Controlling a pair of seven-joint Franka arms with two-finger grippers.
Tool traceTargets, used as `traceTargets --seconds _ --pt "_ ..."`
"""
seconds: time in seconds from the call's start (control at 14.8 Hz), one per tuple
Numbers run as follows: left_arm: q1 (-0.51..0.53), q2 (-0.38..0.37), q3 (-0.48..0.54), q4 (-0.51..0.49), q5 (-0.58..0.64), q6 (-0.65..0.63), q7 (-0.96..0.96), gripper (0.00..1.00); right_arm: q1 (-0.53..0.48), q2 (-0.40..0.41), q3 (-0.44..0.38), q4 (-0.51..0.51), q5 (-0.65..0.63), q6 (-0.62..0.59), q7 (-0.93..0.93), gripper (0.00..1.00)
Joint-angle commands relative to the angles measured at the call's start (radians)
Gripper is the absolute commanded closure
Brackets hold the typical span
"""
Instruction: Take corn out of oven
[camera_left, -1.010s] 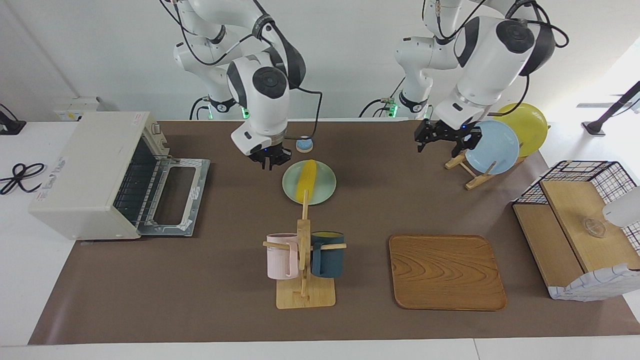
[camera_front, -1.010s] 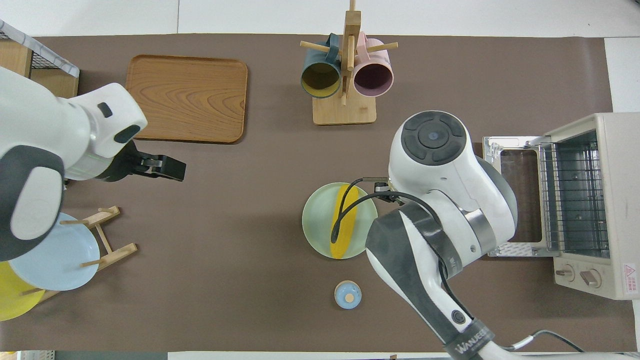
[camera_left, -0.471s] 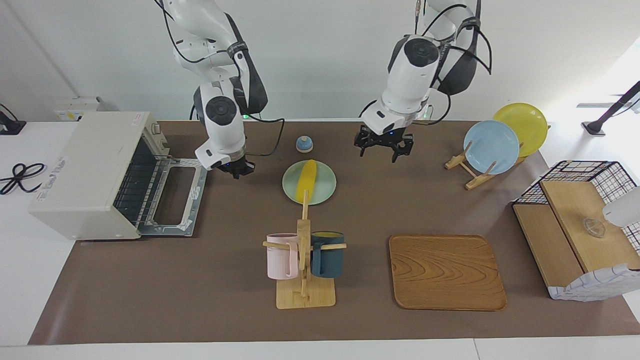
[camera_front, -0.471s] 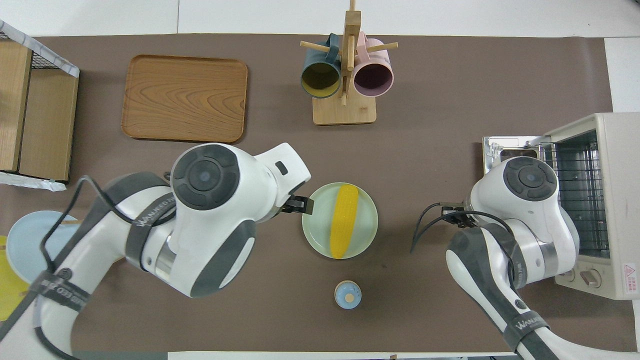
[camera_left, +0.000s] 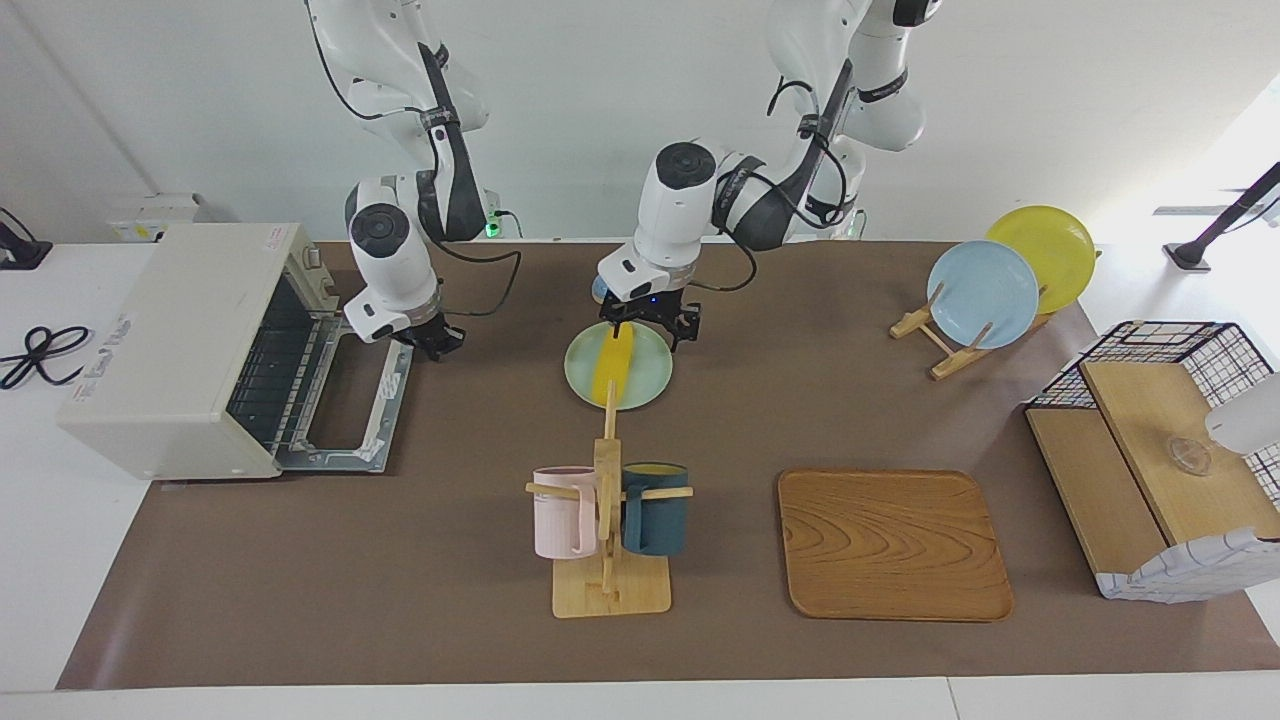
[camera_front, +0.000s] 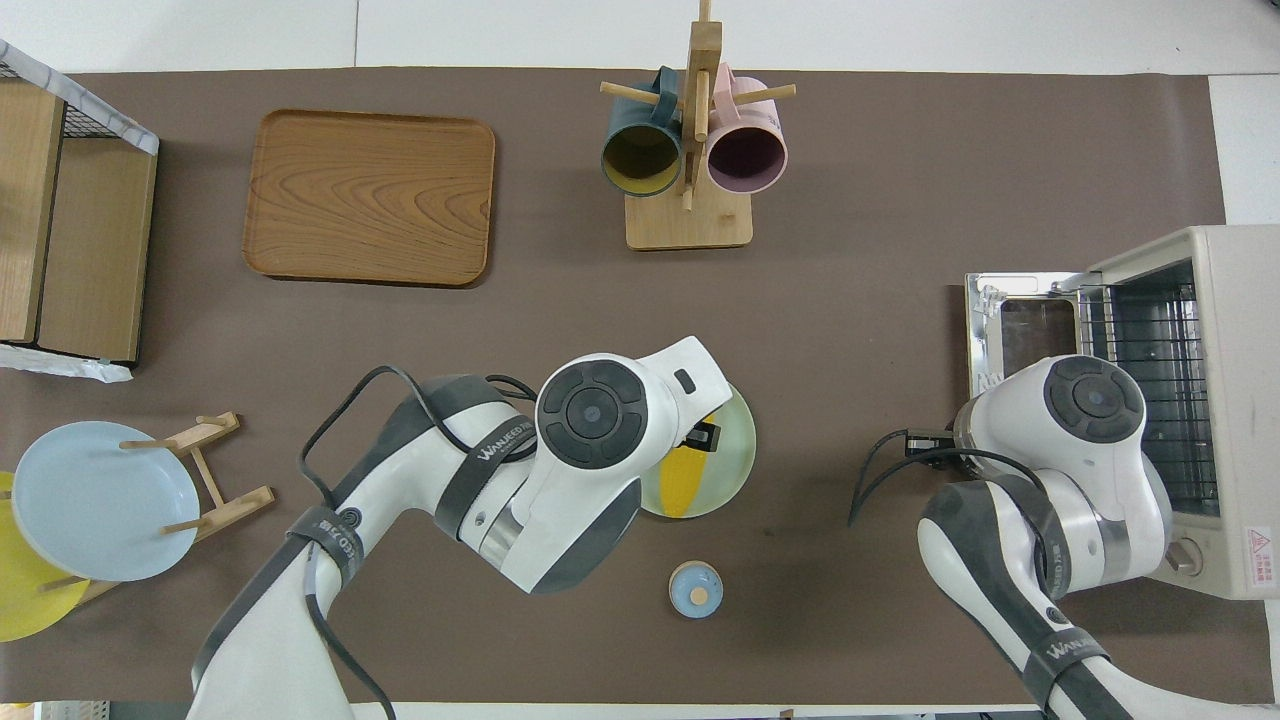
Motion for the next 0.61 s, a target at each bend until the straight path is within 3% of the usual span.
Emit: traceTargets --seconds 0.0,0.34,0.54 --pt "-0.033 0.092 0.018 0.04 -0.004 0.073 -0.01 0.0 -0.044 -0.04 0.009 -0.036 0.017 0.019 -0.063 0.99" --pt "-0.069 0.138 0.02 0.037 -0.004 0.129 -0.018 0.0 -0.052 -0.041 0.006 -0.035 -0.022 0.002 -0.065 0.99" --pt "-0.081 0.142 0.021 0.033 -0.004 0.129 -0.026 0.02 -0.038 -0.05 0.008 -0.03 -0.159 -0.046 0.016 0.99"
